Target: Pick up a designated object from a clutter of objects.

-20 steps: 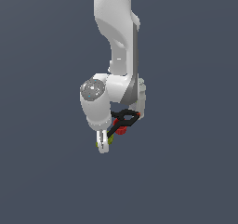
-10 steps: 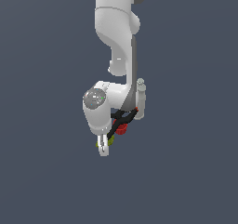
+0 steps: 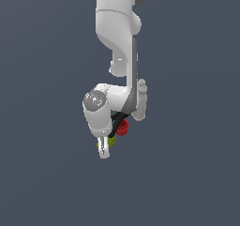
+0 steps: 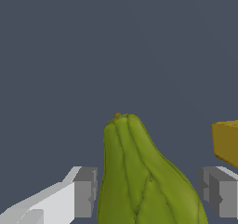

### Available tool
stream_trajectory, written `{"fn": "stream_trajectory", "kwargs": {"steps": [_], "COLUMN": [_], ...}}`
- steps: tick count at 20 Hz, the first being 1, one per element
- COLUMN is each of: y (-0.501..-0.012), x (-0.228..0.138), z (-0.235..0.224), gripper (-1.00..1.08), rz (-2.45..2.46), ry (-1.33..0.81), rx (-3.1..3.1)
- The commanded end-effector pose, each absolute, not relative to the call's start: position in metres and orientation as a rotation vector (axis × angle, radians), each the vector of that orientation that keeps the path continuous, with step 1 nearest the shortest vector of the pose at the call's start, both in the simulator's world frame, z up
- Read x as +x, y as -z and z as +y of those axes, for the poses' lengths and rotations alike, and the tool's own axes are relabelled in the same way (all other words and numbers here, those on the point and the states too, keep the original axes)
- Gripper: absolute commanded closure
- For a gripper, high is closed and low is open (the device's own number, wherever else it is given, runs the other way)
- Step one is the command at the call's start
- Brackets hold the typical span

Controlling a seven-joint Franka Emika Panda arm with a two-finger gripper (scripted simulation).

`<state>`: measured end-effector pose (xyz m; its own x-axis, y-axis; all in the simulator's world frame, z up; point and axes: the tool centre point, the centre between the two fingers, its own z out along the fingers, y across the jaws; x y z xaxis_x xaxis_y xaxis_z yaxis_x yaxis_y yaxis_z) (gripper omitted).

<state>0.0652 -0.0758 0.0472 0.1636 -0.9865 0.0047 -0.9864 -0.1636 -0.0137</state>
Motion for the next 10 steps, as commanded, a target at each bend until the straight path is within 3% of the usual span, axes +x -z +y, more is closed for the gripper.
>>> {"fn": "stream_trajectory", "kwargs": {"steps": [1, 10], "y": [-0.041, -0.058], "x": [0.060, 0.065], "z": [-0.073, -0.069], "gripper": [1.08, 1.08], "rz": [2.027, 2.024], "ry": [0.000, 0.023], "rx": [-2.400, -2.390]}}
